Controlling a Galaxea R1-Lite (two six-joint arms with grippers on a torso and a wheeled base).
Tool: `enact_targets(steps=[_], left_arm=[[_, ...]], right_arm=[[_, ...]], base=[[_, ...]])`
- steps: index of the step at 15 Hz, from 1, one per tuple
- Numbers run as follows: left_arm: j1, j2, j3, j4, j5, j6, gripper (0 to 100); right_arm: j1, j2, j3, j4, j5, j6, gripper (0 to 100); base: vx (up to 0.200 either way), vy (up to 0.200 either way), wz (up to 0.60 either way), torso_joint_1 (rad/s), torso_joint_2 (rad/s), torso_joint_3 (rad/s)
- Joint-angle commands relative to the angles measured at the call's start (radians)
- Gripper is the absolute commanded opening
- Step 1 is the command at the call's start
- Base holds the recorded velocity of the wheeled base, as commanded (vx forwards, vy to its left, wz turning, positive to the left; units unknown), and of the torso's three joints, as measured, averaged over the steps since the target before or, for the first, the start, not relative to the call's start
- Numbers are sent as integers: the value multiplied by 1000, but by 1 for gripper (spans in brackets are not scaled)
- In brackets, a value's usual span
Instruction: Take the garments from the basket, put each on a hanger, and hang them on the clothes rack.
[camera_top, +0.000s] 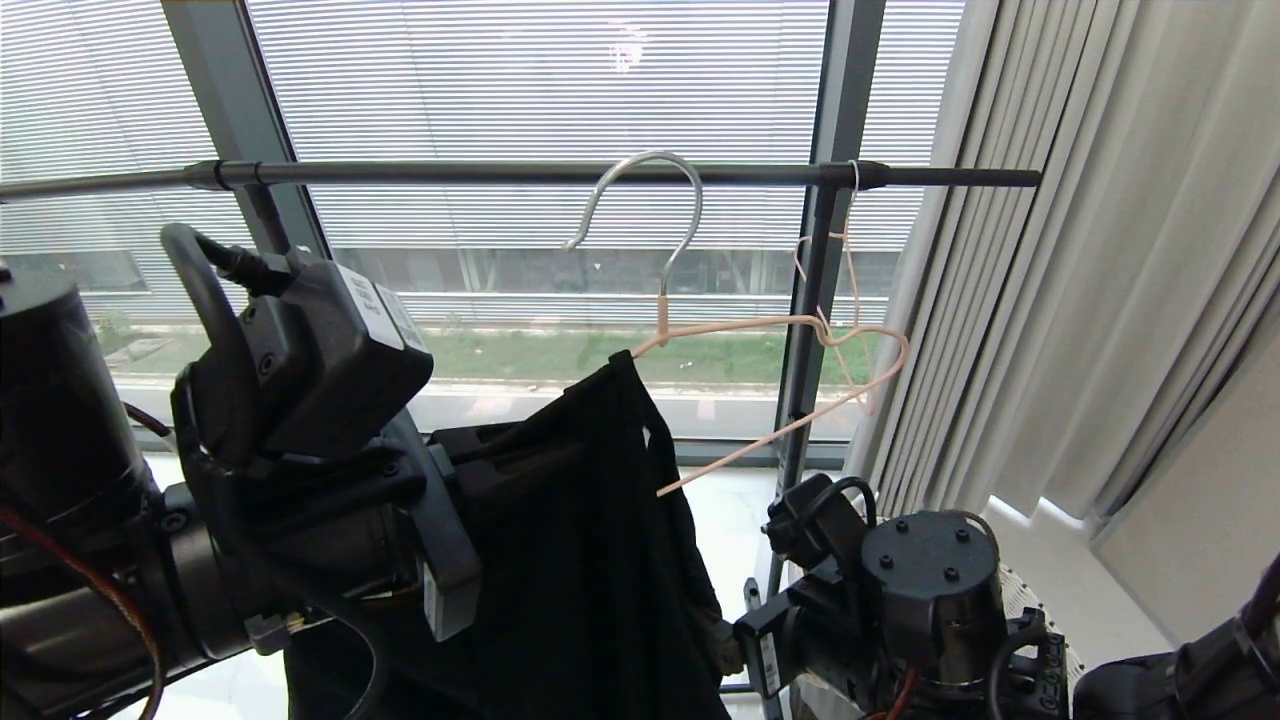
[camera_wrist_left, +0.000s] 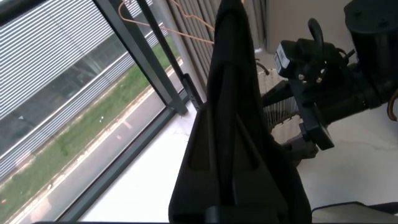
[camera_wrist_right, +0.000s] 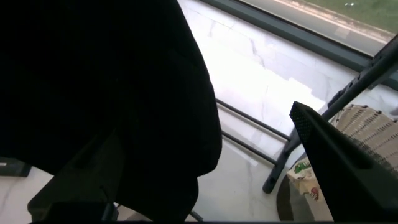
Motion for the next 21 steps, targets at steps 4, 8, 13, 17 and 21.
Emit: enact_targets(steps=[4, 8, 13, 17, 21], left_arm=[[7, -21, 21, 0, 27, 0, 0], [13, -21, 70, 0, 27, 0, 0], [13, -9, 132, 4, 35, 0, 0], [15, 45, 128, 6, 69, 0, 0], [19, 106, 124, 6, 70, 0, 0]], right_arm=[[-135, -14, 59, 0, -95, -52, 100], [-327, -92, 55, 0, -116, -90, 100], [-450, -185, 2, 11, -113, -130, 100], [-457, -217, -79, 59, -110, -130, 100], [-456, -303, -107, 146, -99, -129, 100]], base=[[0, 0, 0, 0, 0, 0], [0, 0, 0, 0, 0, 0], [0, 0, 0, 0, 0, 0], [0, 0, 0, 0, 0, 0], [0, 0, 0, 0, 0, 0]])
